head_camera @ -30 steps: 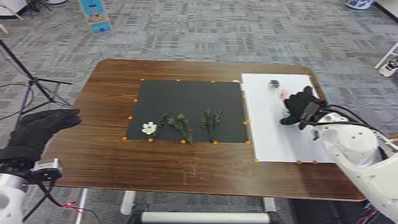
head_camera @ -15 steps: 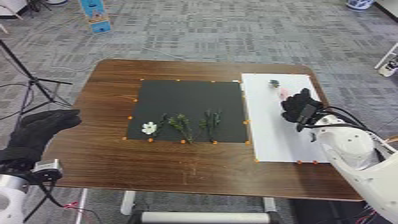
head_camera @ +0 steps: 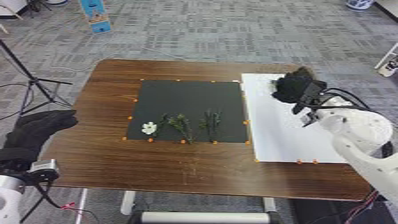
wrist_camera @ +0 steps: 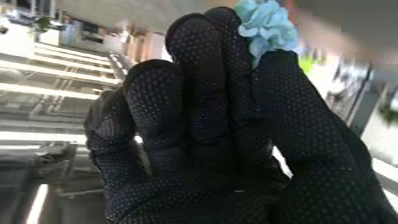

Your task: Arrange flowers

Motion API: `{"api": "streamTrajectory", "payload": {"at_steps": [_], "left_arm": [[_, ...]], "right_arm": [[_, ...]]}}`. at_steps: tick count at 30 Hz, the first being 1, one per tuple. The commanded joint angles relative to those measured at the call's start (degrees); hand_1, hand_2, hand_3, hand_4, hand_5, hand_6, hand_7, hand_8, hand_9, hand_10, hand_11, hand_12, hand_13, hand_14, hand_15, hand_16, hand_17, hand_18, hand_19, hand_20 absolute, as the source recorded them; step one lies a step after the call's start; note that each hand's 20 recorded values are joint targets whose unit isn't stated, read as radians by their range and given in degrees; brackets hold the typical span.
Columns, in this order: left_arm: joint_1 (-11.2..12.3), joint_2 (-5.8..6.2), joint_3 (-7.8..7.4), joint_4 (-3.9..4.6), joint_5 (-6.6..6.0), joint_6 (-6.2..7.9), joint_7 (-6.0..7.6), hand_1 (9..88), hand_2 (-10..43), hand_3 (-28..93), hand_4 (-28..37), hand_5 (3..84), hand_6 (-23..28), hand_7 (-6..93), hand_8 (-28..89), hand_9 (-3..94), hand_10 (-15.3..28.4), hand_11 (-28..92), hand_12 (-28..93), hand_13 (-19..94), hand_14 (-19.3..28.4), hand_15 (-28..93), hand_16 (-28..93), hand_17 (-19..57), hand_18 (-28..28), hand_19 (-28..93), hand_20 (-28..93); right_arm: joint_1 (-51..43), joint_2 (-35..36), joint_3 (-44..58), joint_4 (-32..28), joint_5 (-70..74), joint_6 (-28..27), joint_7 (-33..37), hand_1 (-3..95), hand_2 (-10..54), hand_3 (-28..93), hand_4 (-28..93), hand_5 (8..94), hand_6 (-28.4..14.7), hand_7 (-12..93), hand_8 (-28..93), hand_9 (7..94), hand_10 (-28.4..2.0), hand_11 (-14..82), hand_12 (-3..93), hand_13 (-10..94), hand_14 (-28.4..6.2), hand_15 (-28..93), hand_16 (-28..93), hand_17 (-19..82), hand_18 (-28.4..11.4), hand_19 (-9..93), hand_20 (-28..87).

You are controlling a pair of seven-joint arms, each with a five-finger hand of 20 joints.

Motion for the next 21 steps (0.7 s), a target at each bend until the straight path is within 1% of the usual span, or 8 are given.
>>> {"api": "streamTrajectory", "payload": {"at_steps": [1,4,6,8,12,16,18,21], "left_arm": [[2.1,0.79,-1.09,1.56,-0.77,2.74,-0.71,28.6,4.8,73,-21.5,55.6,3.1,18.3,-7,53.8,12.6,24,18,42,15.9,24,4,8.0,12.6,10,23],[2.1,1.26,-1.23,1.85,-0.79,2.97,-0.86,28.6,5.2,73,-21.7,55.6,3.0,18.5,-7,53.8,12.6,24,18,43,15.9,24,4,8.2,12.5,10,23],[2.0,1.72,-1.17,1.87,-1.14,3.6,-0.84,28.3,6.1,72,-21.9,55.6,3.0,18.7,-7,53.9,12.6,24,18,43,15.8,24,4,8.3,12.3,10,23],[1.8,2.01,-1.27,1.79,-1.12,3.61,-0.89,27.8,8.0,72,-22.5,55.7,2.9,18.9,-7,54.0,12.6,24,18,43,15.8,24,4,8.4,12.2,10,23],[0.1,3.25,-0.17,2.22,-1.07,2.77,-1.26,27.1,10.0,71,-23.7,55.8,2.8,19.0,-7,54.2,12.7,25,18,43,15.7,24,4,8.5,12.1,9,23],[-0.9,3.94,0.35,2.27,-1.0,1.96,-1.3,27.0,10.3,71,-24.0,55.6,2.6,19.2,-8,54.3,12.7,25,18,43,15.9,25,4,8.4,12.1,10,23],[-1.3,4.28,0.54,2.4,-1.03,1.61,-1.38,26.8,10.4,71,-24.0,55.6,2.6,19.3,-8,54.4,12.7,25,18,43,16.0,25,4,8.3,12.2,10,23],[-1.1,4.08,0.36,2.18,-1.18,1.59,-1.14,26.7,10.3,71,-23.8,55.6,2.6,19.3,-8,54.4,12.7,25,18,43,16.1,25,4,8.3,12.3,10,23]], "right_arm": [[11.2,-2.3,-4.7,-7.0,9.7,-3.7,2.2,51.1,8.5,57,-23,75.8,0.0,28,13,79.0,-11.9,35.6,30.1,63,-15.2,68,40,30,-24.1,77,65],[15.1,-5.0,-8.2,-8.6,11.1,-5.0,2.6,51.2,8.4,57,-23,75.9,0.0,28,13,79.1,-12.0,35.4,30.1,63,-15.2,68,40,30,-24.0,77,65],[17.8,-8.3,-10.5,-7.9,11.2,-5.5,1.6,51.2,8.3,57,-23,75.9,0.0,28,13,79.3,-12.0,35.2,30.0,63,-15.2,68,41,30,-24.0,77,65],[19.3,-12.0,-11.2,-8.2,13.9,-8.9,1.7,51.2,8.2,57,-23,75.9,0.0,28,13,79.4,-12.0,35.2,30.0,63,-15.2,67,40,30,-24.0,77,65],[19.4,-19.5,-8.7,-8.2,26.5,-20.3,4.3,51.0,7.8,58,-23,75.9,0.0,28,14,79.6,-12.1,35.0,30.0,63,-15.3,67,40,30,-24.1,77,65],[20.7,-24.8,-7.3,-5.0,44.1,-30.7,11.7,51.1,7.7,58,-23,76.2,0.1,28,14,79.7,-12.1,34.9,30.1,63,-15.5,68,40,29,-24.1,77,65],[21.3,-26.1,-8.4,-3.4,45.5,-31.3,12.8,51.2,7.7,58,-23,76.3,0.0,28,14,79.7,-12.1,34.9,30.1,63,-15.6,68,40,30,-24.2,77,65],[21.3,-29.5,-8.6,-0.1,45.6,-32.9,13.4,51.6,7.6,58,-23,76.3,-0.2,27,15,79.6,-12.4,34.8,30.1,63,-15.9,68,40,29,-24.3,77,65]]}}
